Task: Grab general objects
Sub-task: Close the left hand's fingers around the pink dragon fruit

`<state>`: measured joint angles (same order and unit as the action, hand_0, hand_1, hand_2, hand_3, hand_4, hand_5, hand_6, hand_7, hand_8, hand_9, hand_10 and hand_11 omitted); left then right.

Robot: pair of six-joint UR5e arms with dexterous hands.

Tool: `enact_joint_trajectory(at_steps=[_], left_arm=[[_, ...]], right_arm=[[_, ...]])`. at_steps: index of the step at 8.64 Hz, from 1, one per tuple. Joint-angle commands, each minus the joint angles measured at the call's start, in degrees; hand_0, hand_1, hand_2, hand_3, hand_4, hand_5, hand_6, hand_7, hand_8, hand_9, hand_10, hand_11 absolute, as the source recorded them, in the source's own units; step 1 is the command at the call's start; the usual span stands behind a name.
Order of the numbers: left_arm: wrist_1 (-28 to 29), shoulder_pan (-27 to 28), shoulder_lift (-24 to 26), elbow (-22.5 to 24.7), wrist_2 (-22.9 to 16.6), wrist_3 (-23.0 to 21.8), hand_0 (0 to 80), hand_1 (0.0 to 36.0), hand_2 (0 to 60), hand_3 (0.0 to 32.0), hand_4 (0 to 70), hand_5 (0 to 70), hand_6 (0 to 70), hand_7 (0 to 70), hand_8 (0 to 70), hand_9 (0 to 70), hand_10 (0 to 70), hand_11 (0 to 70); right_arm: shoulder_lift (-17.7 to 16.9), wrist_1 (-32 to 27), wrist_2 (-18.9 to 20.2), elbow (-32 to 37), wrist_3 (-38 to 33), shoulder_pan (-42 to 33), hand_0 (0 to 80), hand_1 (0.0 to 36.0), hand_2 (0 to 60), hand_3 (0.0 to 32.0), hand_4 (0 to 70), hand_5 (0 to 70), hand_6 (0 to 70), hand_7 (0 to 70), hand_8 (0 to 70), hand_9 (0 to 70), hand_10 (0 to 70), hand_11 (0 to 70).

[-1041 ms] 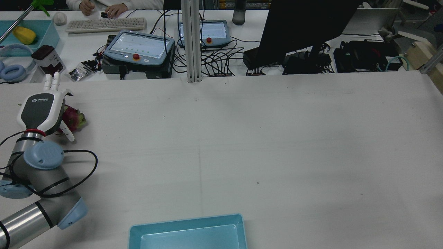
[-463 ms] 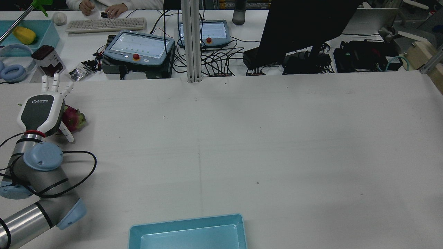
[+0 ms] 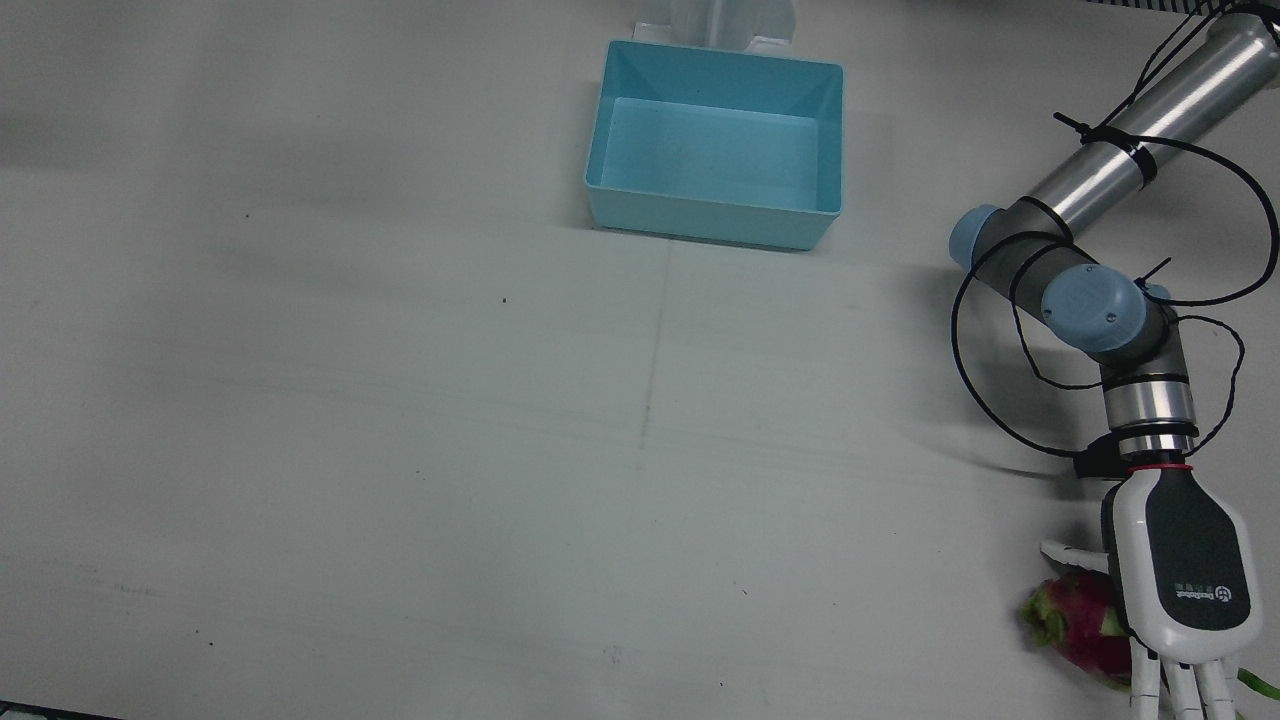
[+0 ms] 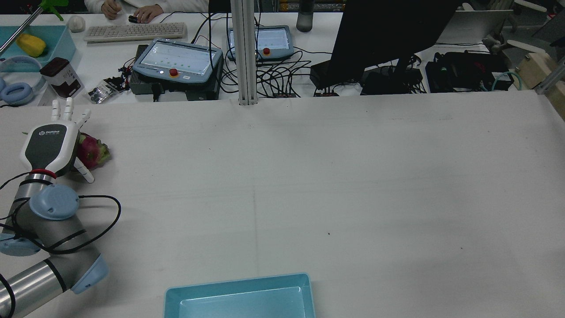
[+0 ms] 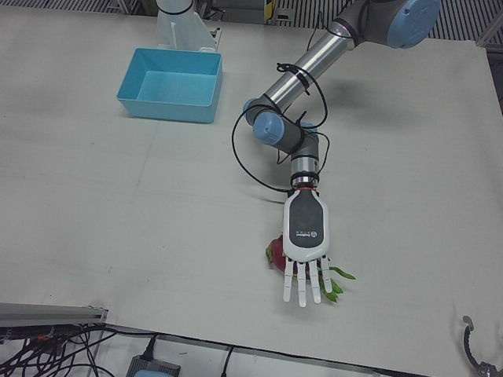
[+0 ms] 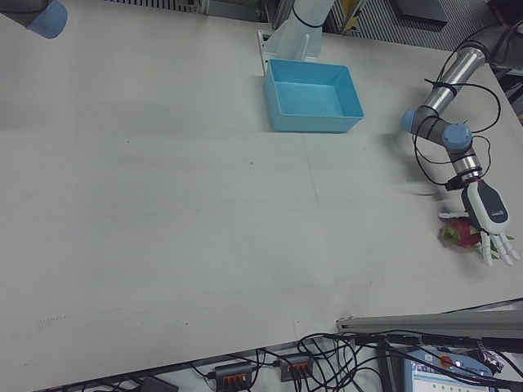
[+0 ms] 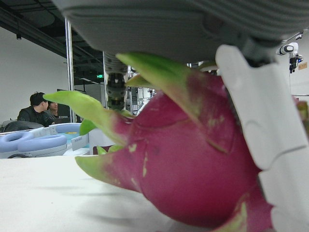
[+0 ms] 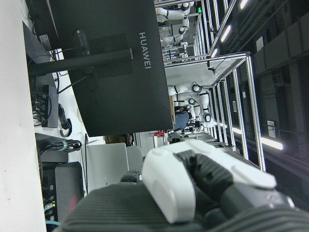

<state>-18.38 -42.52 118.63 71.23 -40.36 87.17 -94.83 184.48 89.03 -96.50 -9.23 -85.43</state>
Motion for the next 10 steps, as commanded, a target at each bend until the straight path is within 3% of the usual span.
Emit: enact_joint_trajectory(at_steps=[1,3,5,6,7,9,10], left_arm=[[1.59,0.07,0.02,-0.21,-0.07,1.77,47.3,14.0,11.4,0.0,1.5,70.0,3.7,1.5,0.0,0.0,0.0,0.0],[2.12,0.07,0.11,-0.21,-0.07,1.78,46.5,13.3,16.4,0.0,7.4,70.0,7.8,10.5,0.5,0.7,0.5,1.8],[3.52,0.07,0.11,-0.21,-0.07,3.26,44.3,7.4,11.2,0.0,19.5,70.0,15.6,26.5,7.2,13.4,4.2,6.4],[4.66,0.07,0.63,-0.21,-0.24,5.53,42.3,5.0,12.4,0.0,26.6,70.0,24.7,39.9,17.6,28.3,8.1,11.7],[4.5,0.07,0.99,-0.12,-0.24,5.82,41.2,3.4,13.1,0.0,30.5,70.0,31.6,49.3,24.9,38.4,11.7,16.7],[4.49,0.07,1.08,-0.12,-0.16,5.82,39.3,1.5,17.0,0.0,37.8,70.0,43.3,70.0,36.3,53.4,21.4,30.4],[4.41,0.07,1.34,-0.12,-0.24,5.82,37.8,0.2,20.6,0.0,45.1,70.0,50.6,70.0,42.3,61.3,30.8,43.2]], right_arm=[[0.0,0.0,0.0,0.0,0.0,0.0,0.0,0.0,0.0,0.0,0.0,0.0,0.0,0.0,0.0,0.0,0.0,0.0],[0.0,0.0,0.0,0.0,0.0,0.0,0.0,0.0,0.0,0.0,0.0,0.0,0.0,0.0,0.0,0.0,0.0,0.0],[0.0,0.0,0.0,0.0,0.0,0.0,0.0,0.0,0.0,0.0,0.0,0.0,0.0,0.0,0.0,0.0,0.0,0.0],[0.0,0.0,0.0,0.09,0.0,0.0,0.0,0.0,0.0,0.0,0.0,0.0,0.0,0.0,0.0,0.0,0.0,0.0],[0.0,0.0,0.0,0.0,0.0,0.0,0.0,0.0,0.0,0.0,0.0,0.0,0.0,0.0,0.0,0.0,0.0,0.0],[0.0,0.0,0.09,0.0,0.0,0.0,0.0,0.0,0.0,0.0,0.0,0.0,0.0,0.0,0.0,0.0,0.0,0.0],[0.0,0.09,0.0,0.0,0.0,0.0,0.0,0.0,0.0,0.0,0.0,0.0,0.0,0.0,0.0,0.0,0.0,0.0]])
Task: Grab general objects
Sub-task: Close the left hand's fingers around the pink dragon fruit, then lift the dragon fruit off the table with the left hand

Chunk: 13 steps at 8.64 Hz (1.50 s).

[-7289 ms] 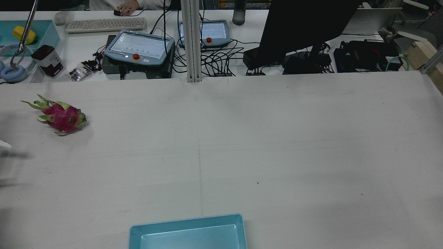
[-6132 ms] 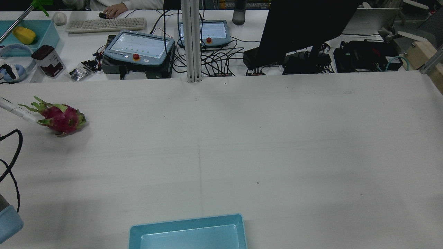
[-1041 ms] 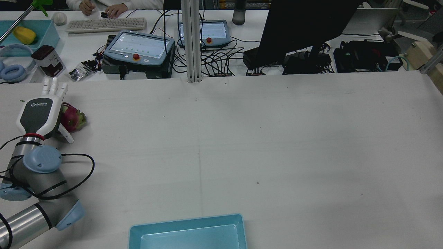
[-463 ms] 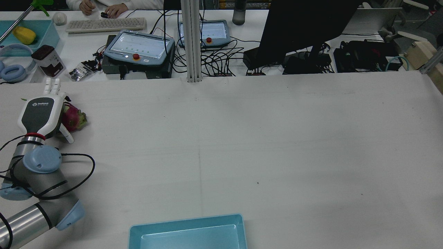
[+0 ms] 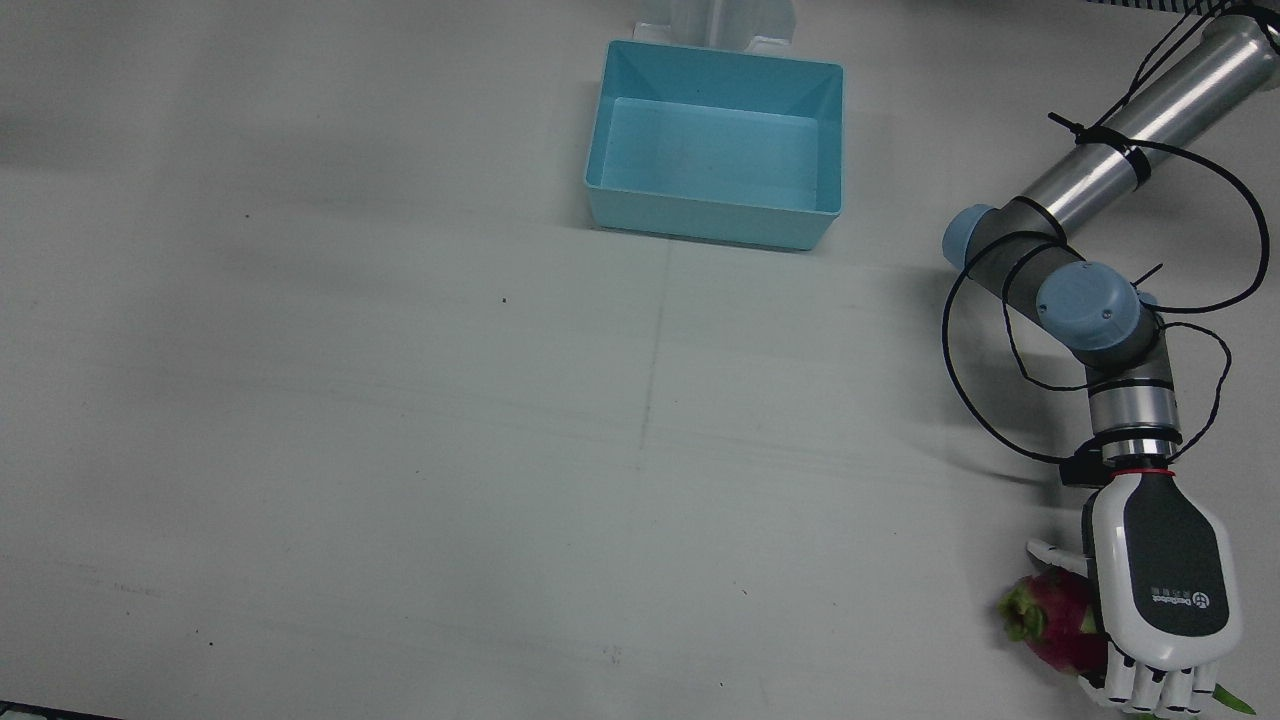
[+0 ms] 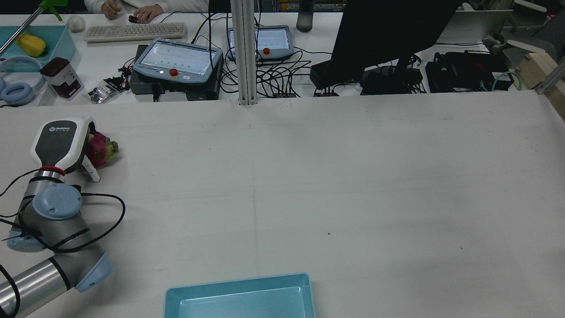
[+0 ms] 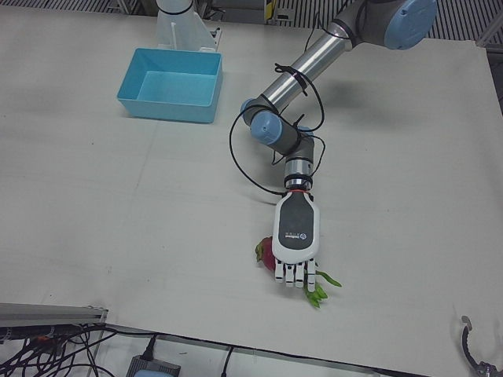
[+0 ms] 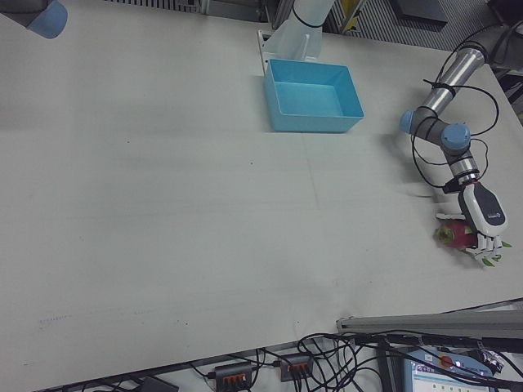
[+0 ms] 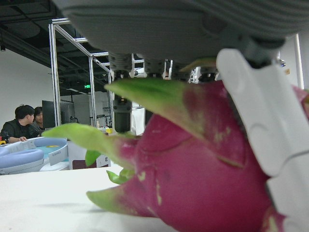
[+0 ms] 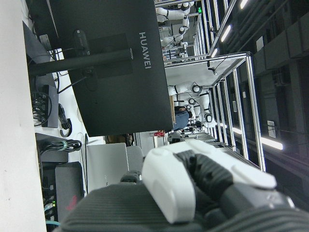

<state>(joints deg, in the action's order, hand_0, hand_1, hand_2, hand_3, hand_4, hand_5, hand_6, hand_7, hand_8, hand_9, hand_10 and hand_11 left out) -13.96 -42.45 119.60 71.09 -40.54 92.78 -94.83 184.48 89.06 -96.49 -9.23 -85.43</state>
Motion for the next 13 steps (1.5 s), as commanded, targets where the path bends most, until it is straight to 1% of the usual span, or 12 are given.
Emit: enact_joint_trajectory(at_steps=[1,2,4,5,6,7,8,9,10,11,12,13], left_arm=[[-0.36,-0.09,0.46,0.36,-0.16,0.12,37.0,0.0,22.7,0.0,51.7,70.0,56.3,70.0,47.3,68.3,39.9,54.9],[-1.06,-0.18,0.46,1.5,-0.24,-0.31,35.9,0.0,25.8,0.0,60.0,70.0,63.6,70.0,53.9,70.0,51.9,70.0],[-6.42,-0.61,0.38,10.86,-0.07,-0.58,35.2,0.0,28.1,0.0,63.3,70.0,67.0,70.0,57.6,70.0,59.9,70.0],[-6.69,-1.75,0.2,14.57,-0.16,-1.45,34.7,0.0,27.1,0.0,59.0,70.0,63.4,70.0,55.3,70.0,58.1,70.0],[-6.43,-3.15,-0.06,16.43,-0.33,-7.64,33.2,0.0,25.8,0.0,53.9,70.0,59.7,70.0,53.1,70.0,56.3,70.0],[-6.52,-3.17,-0.59,16.45,-1.46,-15.97,32.9,0.0,24.4,0.0,50.4,70.0,56.7,70.0,51.3,70.0,54.3,70.0],[-6.52,-3.86,-0.77,16.54,-5.13,-18.14,33.4,0.0,23.8,0.0,48.5,70.0,55.2,70.0,50.2,70.0,53.9,70.0],[-6.43,-5.87,-0.42,16.54,-12.56,-18.42,33.9,0.0,23.0,0.0,48.0,70.0,54.8,70.0,50.1,70.0,54.3,70.0],[-0.6,-10.5,-0.15,16.62,-22.38,-21.12,34.4,0.0,23.5,0.0,48.7,70.0,55.3,70.0,50.5,70.0,54.2,70.0],[6.94,-12.46,-0.5,15.93,-28.22,-28.54,35.2,0.0,23.8,0.0,50.2,70.0,56.4,70.0,50.7,70.0,53.2,70.0],[12.41,-12.92,-0.68,14.18,-29.24,-37.15,37.2,0.0,23.4,0.0,53.4,70.0,58.1,70.0,51.0,70.0,52.4,70.0],[18.38,-13.1,-0.77,13.29,-30.2,-42.54,37.3,0.0,23.3,0.0,55.2,70.0,58.2,70.0,50.7,70.0,49.5,68.6]], right_arm=[[0.0,0.0,-0.02,-0.02,0.0,0.0,0.0,0.0,0.0,0.0,0.0,0.0,0.0,0.0,0.0,0.0,0.0,0.0],[0.0,0.09,0.06,-0.02,0.0,0.0,0.0,0.0,0.0,0.0,0.0,0.0,0.0,0.0,0.0,0.0,0.0,0.0],[0.0,0.0,0.06,-0.02,0.0,0.0,0.0,0.0,0.0,0.0,0.0,0.0,0.0,0.0,0.0,0.0,0.0,0.0],[0.0,0.0,0.06,-0.02,0.0,-0.09,0.0,0.0,0.0,0.0,0.0,0.0,0.0,0.0,0.0,0.0,0.0,0.0],[0.0,0.0,0.06,-0.02,0.0,-0.09,0.0,0.0,0.0,0.0,0.0,0.0,0.0,0.0,0.0,0.0,0.0,0.0],[0.0,0.0,-0.02,-0.02,0.0,-0.09,0.0,0.0,0.0,0.0,0.0,0.0,0.0,0.0,0.0,0.0,0.0,0.0],[0.0,0.0,0.06,-0.02,0.0,-0.09,0.0,0.0,0.0,0.0,0.0,0.0,0.0,0.0,0.0,0.0,0.0,0.0],[0.0,0.09,0.06,-0.02,0.0,0.0,0.0,0.0,0.0,0.0,0.0,0.0,0.0,0.0,0.0,0.0,0.0,0.0],[0.0,0.0,-0.02,-0.02,0.0,0.0,0.0,0.0,0.0,0.0,0.0,0.0,0.0,0.0,0.0,0.0,0.0,0.0],[0.0,0.0,-0.02,-0.02,0.0,0.0,0.0,0.0,0.0,0.0,0.0,0.0,0.0,0.0,0.0,0.0,0.0,0.0],[0.0,0.0,-0.02,-0.1,0.0,0.0,0.0,0.0,0.0,0.0,0.0,0.0,0.0,0.0,0.0,0.0,0.0,0.0],[0.0,0.0,-0.02,-0.1,0.0,0.0,0.0,0.0,0.0,0.0,0.0,0.0,0.0,0.0,0.0,0.0,0.0,0.0]])
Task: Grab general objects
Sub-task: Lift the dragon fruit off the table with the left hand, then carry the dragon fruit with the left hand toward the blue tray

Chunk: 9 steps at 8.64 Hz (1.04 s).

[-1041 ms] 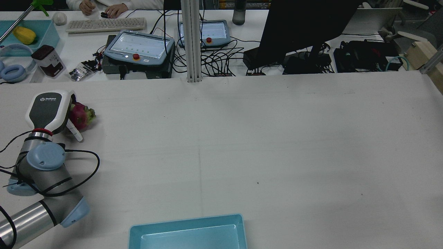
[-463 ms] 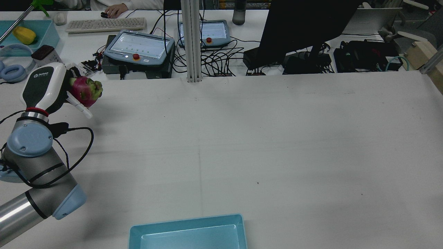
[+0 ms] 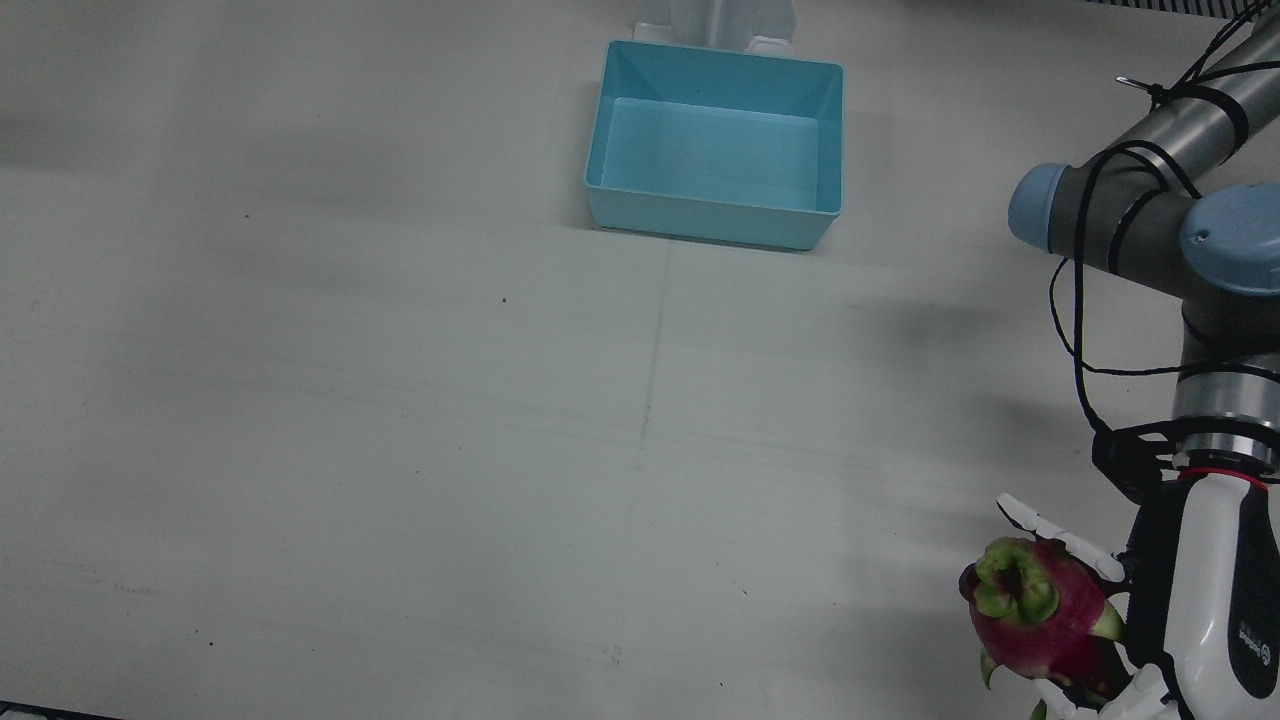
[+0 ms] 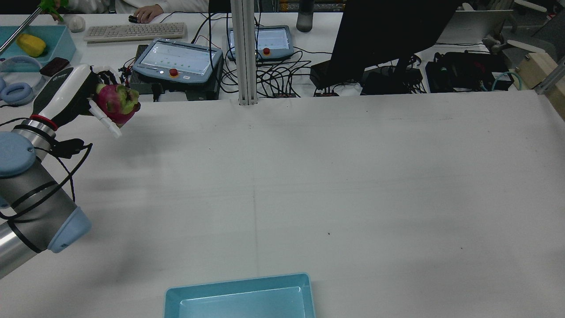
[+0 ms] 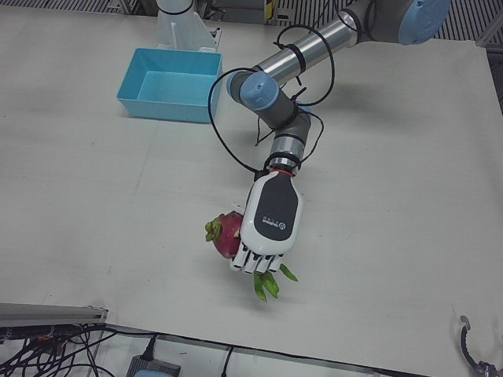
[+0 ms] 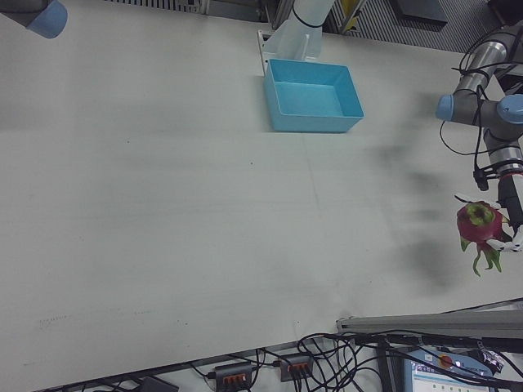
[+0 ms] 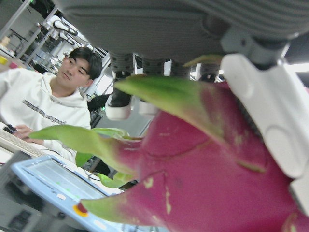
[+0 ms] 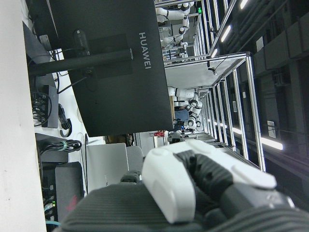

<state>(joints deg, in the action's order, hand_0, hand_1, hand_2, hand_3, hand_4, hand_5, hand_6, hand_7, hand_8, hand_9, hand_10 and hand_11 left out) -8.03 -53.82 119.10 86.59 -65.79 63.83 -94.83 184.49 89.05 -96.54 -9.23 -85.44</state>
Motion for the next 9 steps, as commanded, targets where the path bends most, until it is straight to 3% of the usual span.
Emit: enact_joint_trajectory(at_steps=[1,3,4,5,7,9], left_arm=[[17.21,-1.12,-1.75,-2.3,-6.7,-16.77,38.0,0.0,22.3,0.0,58.3,70.0,58.5,70.0,50.7,70.0,46.2,63.8],[24.89,1.25,-3.7,-2.21,-11.17,-23.1,37.4,0.0,20.0,0.0,58.7,70.0,56.7,70.0,47.1,66.8,38.1,52.2],[25.26,1.35,-3.7,-1.43,-14.51,-23.66,37.9,0.0,19.6,0.0,58.2,70.0,56.7,70.0,46.8,66.4,36.7,50.5],[27.7,2.65,-3.78,-1.16,-15.32,-23.66,38.7,0.0,18.7,0.0,59.4,70.0,57.7,70.0,47.2,67.1,35.8,49.5],[29.3,11.32,-3.61,0.33,-15.51,-23.49,40.7,0.0,19.8,0.0,61.5,70.0,59.7,70.0,48.0,67.7,34.8,48.1],[28.96,17.05,-3.52,4.79,-19.26,-22.0,40.4,0.0,21.1,0.0,63.8,70.0,61.4,70.0,49.3,69.4,36.3,50.0]], right_arm=[[0.0,0.08,-0.01,-0.06,0.0,0.01,0.0,0.0,0.0,0.0,0.0,0.0,0.0,0.0,0.0,0.0,0.0,0.0],[0.0,-0.01,-0.01,-0.06,0.0,0.01,0.0,0.0,0.0,0.0,0.0,0.0,0.0,0.0,0.0,0.0,0.0,0.0],[0.0,0.08,0.07,-0.06,0.0,0.01,0.0,0.0,0.0,0.0,0.0,0.0,0.0,0.0,0.0,0.0,0.0,0.0],[0.0,0.08,0.07,-0.06,0.0,0.01,0.0,0.0,0.0,0.0,0.0,0.0,0.0,0.0,0.0,0.0,0.0,0.0],[0.0,0.08,0.07,-0.14,-0.09,0.01,0.0,0.0,0.0,0.0,0.0,0.0,0.0,0.0,0.0,0.0,0.0,0.0],[0.0,0.08,0.07,-0.23,0.0,0.01,0.0,0.0,0.0,0.0,0.0,0.0,0.0,0.0,0.0,0.0,0.0,0.0]])
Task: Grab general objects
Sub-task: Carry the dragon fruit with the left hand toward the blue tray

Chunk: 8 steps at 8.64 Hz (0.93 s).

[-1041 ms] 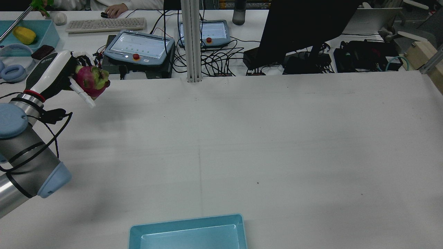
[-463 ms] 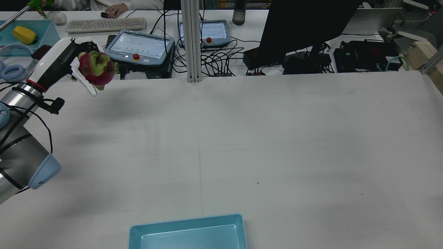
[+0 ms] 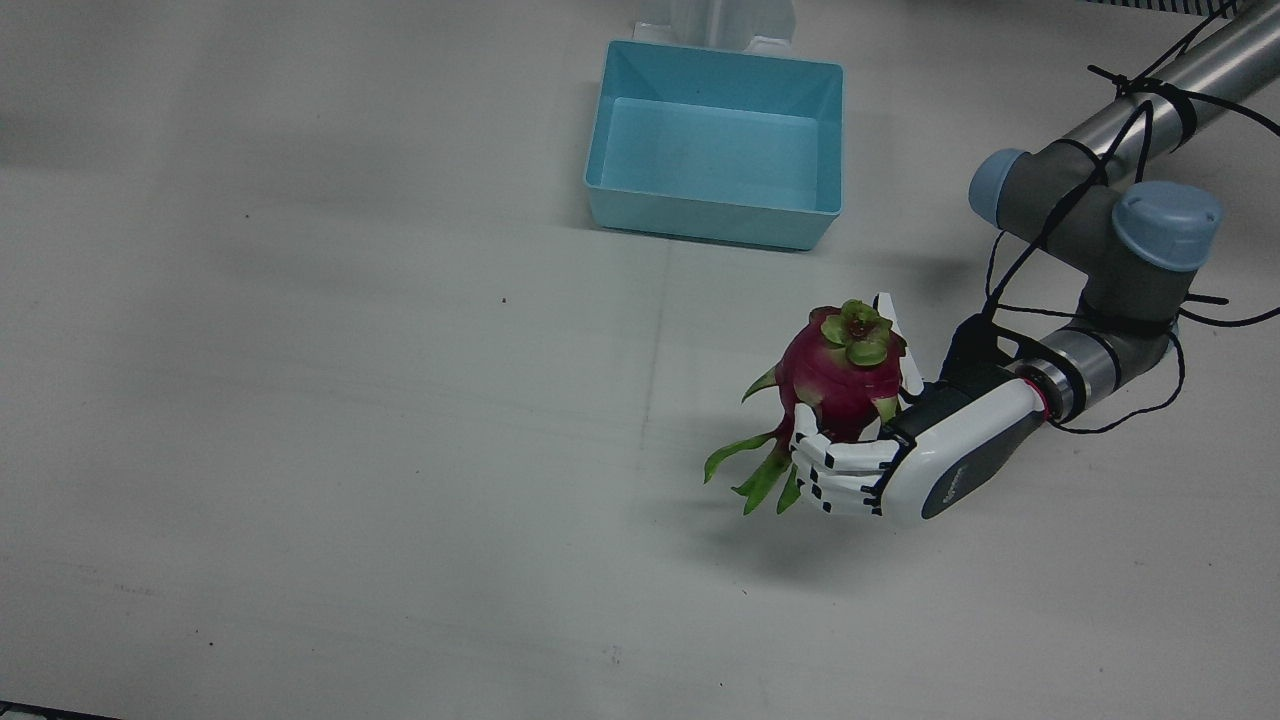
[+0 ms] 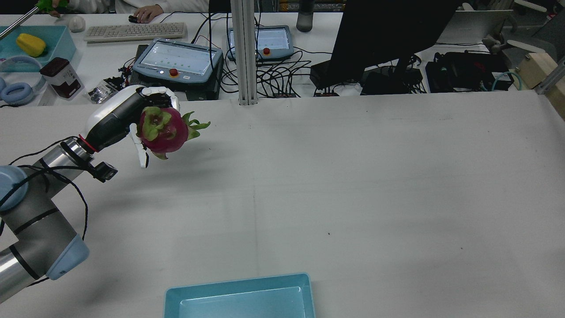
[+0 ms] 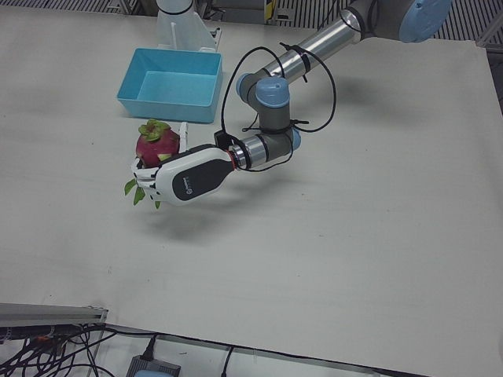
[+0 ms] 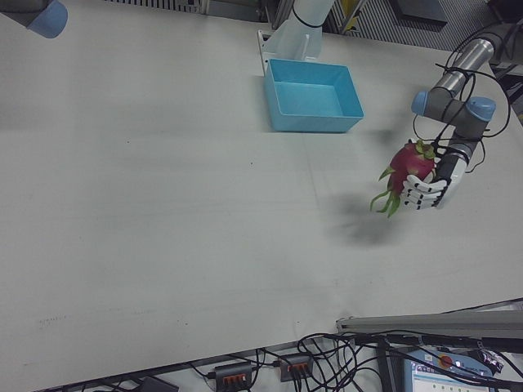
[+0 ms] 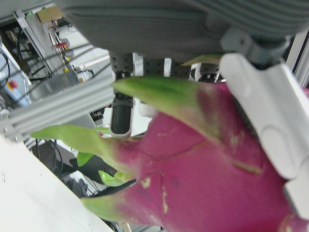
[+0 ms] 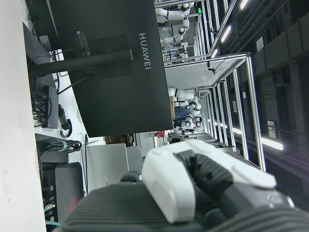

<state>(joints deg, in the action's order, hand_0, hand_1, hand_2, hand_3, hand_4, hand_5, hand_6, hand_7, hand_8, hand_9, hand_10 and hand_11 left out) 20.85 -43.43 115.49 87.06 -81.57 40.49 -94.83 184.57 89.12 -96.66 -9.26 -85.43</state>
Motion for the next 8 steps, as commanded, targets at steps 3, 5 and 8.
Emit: enact_joint_trajectory(at_steps=[3,5,8], left_arm=[[-8.69,11.83,-0.01,15.04,-7.19,5.2,42.5,0.1,21.4,0.0,67.3,70.0,64.7,70.0,49.8,69.7,37.5,51.6],[-10.04,15.47,-0.61,17.52,-7.29,8.37,44.9,2.0,27.2,0.0,70.0,70.0,69.8,70.0,53.9,70.0,42.9,59.2],[-2.35,19.16,-5.7,17.96,-7.29,8.38,45.9,3.3,28.6,0.0,70.0,70.0,69.1,70.0,54.3,70.0,44.3,61.3]], right_arm=[[0.0,0.0,0.0,-0.11,0.03,0.0,0.0,0.0,0.0,0.0,0.0,0.0,0.0,0.0,0.0,0.0,0.0,0.0],[0.0,0.0,0.0,-0.11,0.03,0.0,0.0,0.0,0.0,0.0,0.0,0.0,0.0,0.0,0.0,0.0,0.0,0.0],[0.0,0.0,0.0,-0.11,0.03,0.0,0.0,0.0,0.0,0.0,0.0,0.0,0.0,0.0,0.0,0.0,0.0,0.0]])
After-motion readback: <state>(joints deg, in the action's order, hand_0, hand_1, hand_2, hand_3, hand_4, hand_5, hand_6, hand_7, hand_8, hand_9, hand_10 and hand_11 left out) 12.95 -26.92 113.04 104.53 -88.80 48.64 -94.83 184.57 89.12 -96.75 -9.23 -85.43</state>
